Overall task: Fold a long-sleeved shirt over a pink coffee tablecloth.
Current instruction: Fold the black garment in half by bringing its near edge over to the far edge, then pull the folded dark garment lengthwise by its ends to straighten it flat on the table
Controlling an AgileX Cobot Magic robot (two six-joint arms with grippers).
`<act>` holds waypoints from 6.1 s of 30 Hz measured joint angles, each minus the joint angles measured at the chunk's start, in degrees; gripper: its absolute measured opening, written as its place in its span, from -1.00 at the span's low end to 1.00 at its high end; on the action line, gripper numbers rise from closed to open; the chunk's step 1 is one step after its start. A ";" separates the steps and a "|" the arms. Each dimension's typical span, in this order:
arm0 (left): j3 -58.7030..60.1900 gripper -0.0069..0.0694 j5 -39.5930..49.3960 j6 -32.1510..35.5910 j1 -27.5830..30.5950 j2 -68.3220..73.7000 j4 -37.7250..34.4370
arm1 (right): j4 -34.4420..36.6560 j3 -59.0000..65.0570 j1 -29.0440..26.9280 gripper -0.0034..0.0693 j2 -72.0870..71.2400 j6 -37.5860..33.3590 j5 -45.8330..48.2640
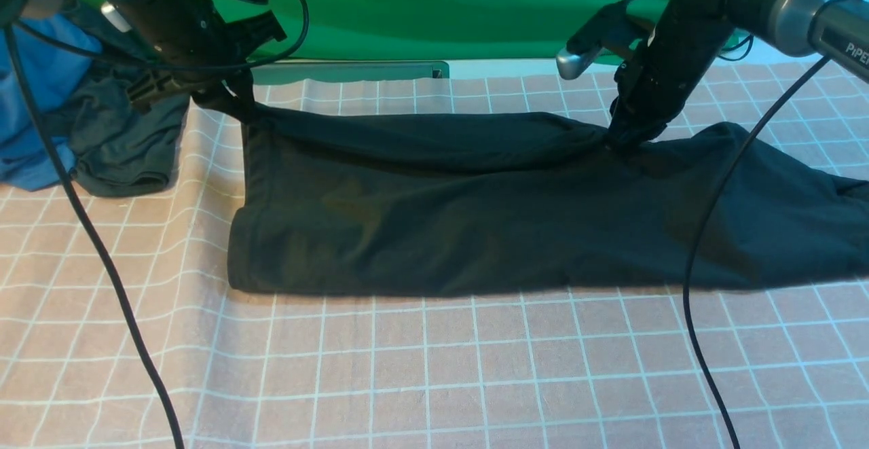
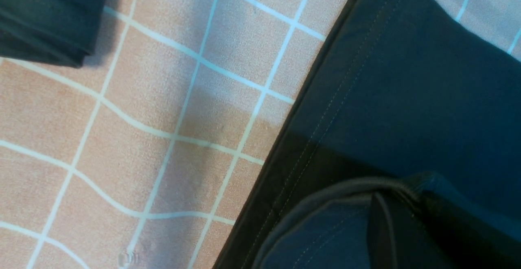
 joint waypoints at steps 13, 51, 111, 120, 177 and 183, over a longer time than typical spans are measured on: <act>-1.82 -0.78 -3.68 -1.89 1.96 0.55 0.12 | 0.17 -8.46 -1.29 -0.78 0.24 6.03 -3.80; -1.84 -0.41 -4.85 10.97 2.96 2.70 -6.47 | -0.09 -8.74 -1.28 -0.35 3.91 20.74 -7.74; 38.62 -0.74 -12.45 14.04 -5.72 -19.25 6.38 | 2.70 27.85 -18.27 -0.75 -30.55 24.44 7.92; 38.62 -0.74 -12.03 14.04 -5.72 -20.70 7.32 | 2.41 32.92 -29.74 0.20 -28.69 26.99 -1.74; 56.67 0.16 -6.01 6.88 -5.83 -41.87 9.54 | 7.85 51.66 -23.65 0.12 -37.15 19.79 2.71; 55.90 -0.37 -7.02 13.79 -6.59 -44.41 2.14 | 7.44 51.61 -15.03 0.12 -34.21 14.98 -5.21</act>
